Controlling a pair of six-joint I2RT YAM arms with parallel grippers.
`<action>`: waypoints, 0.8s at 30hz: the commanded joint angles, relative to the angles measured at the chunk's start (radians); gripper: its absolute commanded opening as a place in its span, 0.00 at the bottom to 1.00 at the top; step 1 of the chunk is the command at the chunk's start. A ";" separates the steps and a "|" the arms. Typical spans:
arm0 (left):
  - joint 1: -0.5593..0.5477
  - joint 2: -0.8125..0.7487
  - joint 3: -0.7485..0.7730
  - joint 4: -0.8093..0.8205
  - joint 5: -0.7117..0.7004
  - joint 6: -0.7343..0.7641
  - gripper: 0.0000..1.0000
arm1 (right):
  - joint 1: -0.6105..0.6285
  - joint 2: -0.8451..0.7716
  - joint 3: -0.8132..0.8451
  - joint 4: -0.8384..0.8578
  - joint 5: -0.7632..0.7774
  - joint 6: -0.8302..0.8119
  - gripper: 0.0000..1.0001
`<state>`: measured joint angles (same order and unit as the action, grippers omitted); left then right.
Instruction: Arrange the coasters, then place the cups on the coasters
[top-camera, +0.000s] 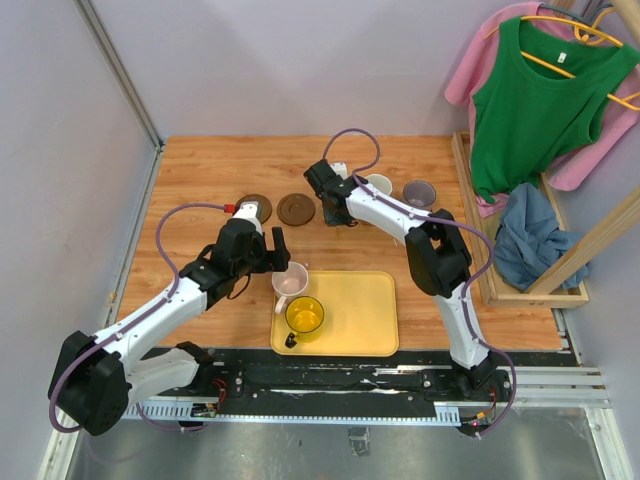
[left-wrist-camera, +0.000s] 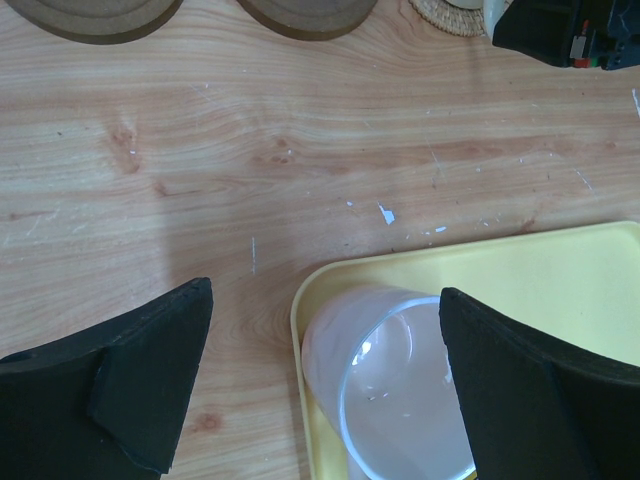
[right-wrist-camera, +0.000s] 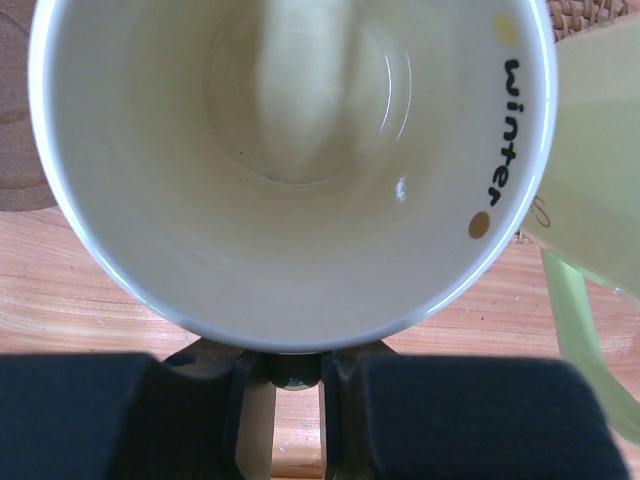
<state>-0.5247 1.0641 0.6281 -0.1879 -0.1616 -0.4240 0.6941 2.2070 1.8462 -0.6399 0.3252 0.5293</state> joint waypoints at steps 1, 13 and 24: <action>0.009 0.006 -0.005 0.021 0.003 0.005 0.99 | -0.007 0.013 0.021 0.013 0.041 0.024 0.01; 0.009 0.007 -0.005 0.022 0.004 0.004 0.99 | -0.009 0.015 0.020 0.011 0.018 0.029 0.49; 0.009 0.003 -0.007 0.022 0.005 -0.001 0.99 | 0.000 -0.027 -0.013 0.011 -0.015 0.017 0.62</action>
<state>-0.5247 1.0691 0.6281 -0.1879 -0.1612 -0.4244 0.6941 2.2181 1.8462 -0.6262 0.3210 0.5499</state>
